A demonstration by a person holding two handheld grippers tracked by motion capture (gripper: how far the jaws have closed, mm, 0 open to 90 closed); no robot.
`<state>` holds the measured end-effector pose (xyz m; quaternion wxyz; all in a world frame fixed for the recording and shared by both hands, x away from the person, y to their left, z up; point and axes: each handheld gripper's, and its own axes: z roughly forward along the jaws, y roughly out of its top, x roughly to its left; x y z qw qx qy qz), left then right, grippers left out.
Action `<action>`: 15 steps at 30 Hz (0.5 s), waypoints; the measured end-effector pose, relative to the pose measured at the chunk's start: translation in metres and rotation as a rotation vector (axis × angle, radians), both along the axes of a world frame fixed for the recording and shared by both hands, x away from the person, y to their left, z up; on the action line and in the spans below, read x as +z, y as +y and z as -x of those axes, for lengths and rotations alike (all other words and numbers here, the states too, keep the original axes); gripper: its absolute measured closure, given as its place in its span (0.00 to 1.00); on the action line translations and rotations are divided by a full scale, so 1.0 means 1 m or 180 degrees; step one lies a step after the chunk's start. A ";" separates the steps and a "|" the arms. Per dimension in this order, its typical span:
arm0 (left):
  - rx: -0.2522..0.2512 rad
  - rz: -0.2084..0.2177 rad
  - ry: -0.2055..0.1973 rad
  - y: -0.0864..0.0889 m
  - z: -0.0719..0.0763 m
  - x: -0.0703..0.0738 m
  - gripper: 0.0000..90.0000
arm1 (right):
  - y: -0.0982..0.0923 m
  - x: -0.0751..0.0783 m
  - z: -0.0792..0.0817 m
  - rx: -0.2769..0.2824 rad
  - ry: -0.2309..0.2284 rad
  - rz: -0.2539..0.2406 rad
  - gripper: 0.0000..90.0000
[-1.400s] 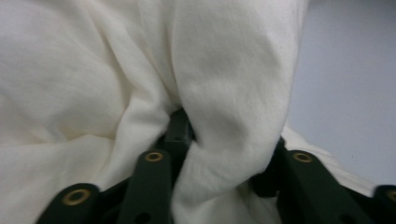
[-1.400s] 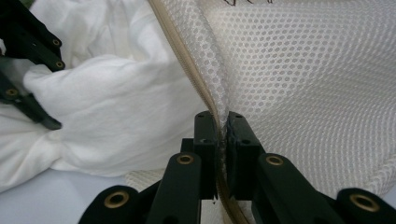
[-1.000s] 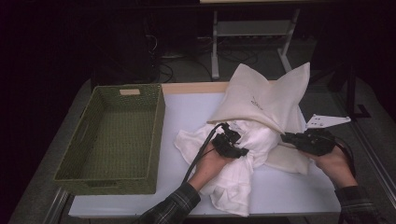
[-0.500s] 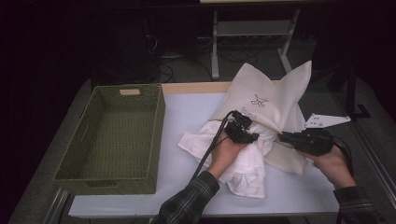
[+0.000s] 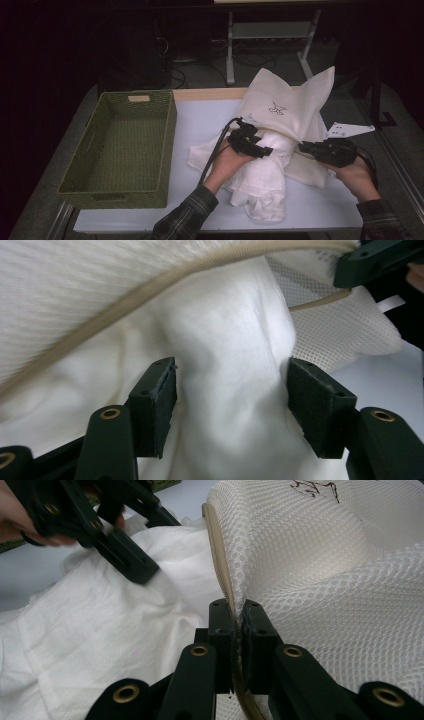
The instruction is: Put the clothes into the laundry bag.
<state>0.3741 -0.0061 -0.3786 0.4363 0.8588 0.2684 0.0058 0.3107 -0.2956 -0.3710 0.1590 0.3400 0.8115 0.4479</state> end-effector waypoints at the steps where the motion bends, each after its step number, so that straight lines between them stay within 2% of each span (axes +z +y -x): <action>1: 0.0011 -0.0011 -0.0025 0.006 0.000 0.004 0.41 | 0.000 0.000 0.000 -0.0003 0.0001 0.0000 0.93; 5: 0.0190 -0.0086 -0.0181 0.034 -0.006 0.017 0.43 | 0.000 -0.001 0.000 -0.0015 0.0003 0.0009 0.93; 7: 0.0322 -0.0139 -0.0214 0.047 -0.013 0.021 0.45 | 0.000 0.000 0.000 -0.0015 -0.0001 0.0015 0.93; 10: 0.0526 -0.0198 -0.0254 0.064 -0.024 0.022 0.47 | 0.001 -0.001 0.000 -0.0006 -0.0009 0.0019 0.93; 15: 0.0816 -0.0276 -0.0235 0.084 -0.043 0.015 0.50 | 0.000 -0.001 0.000 -0.0004 0.0000 0.0022 0.93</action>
